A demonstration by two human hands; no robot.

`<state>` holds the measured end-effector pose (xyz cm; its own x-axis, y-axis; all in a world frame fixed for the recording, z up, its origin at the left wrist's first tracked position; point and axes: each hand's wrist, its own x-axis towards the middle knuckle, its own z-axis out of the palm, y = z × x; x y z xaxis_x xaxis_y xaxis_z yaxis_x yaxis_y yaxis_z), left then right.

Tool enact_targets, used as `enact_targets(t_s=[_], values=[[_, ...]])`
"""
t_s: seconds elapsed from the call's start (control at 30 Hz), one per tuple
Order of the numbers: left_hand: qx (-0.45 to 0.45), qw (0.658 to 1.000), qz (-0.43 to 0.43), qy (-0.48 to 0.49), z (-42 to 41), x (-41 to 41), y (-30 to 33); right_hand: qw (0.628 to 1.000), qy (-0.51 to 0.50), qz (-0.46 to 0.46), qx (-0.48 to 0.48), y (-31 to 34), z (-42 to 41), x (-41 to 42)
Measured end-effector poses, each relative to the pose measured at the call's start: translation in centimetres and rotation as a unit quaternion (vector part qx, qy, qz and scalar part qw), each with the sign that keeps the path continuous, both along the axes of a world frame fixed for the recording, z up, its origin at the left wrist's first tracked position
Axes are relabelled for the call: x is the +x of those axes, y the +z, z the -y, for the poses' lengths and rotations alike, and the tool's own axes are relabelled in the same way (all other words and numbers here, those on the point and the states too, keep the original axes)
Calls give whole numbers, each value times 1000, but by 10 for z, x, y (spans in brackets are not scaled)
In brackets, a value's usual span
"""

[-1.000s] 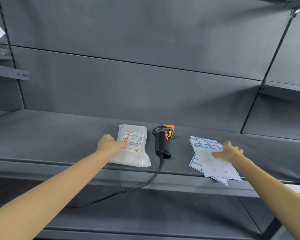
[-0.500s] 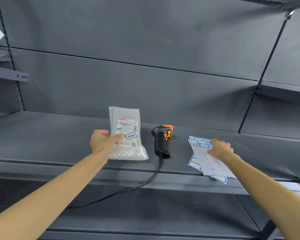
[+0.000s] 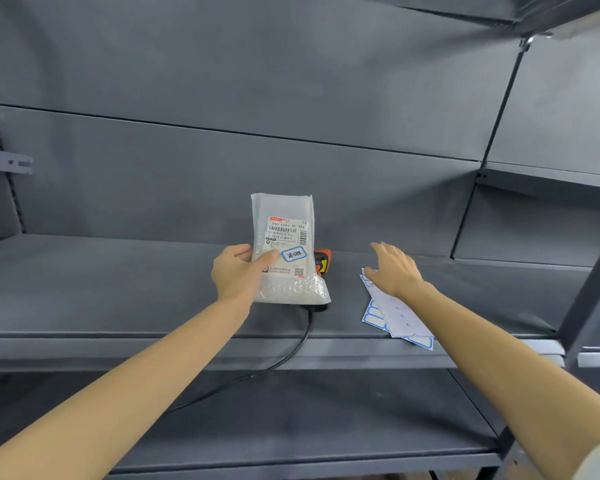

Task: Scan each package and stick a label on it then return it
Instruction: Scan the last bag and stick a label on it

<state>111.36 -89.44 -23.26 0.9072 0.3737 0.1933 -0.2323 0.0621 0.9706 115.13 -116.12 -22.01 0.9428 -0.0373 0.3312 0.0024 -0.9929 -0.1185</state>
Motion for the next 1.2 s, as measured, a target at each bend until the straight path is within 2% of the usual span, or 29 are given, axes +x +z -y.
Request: enact_targets(t_s=[0.27,0.53,1.0,1.2], values=[[29,992,52,-108,53,-20,11,996,-85,-5,-5,5,44,-46],[69,977,66,-193,116,-41,0,983,-181,-11,-5,6,97,-106],[76,944,23,-322,264,-96,-44,951,-306,-39,21,-54,217,-220],[94,928,-8,-360,311,-119,-85,933,-355,-63,25,-92,258,-257]])
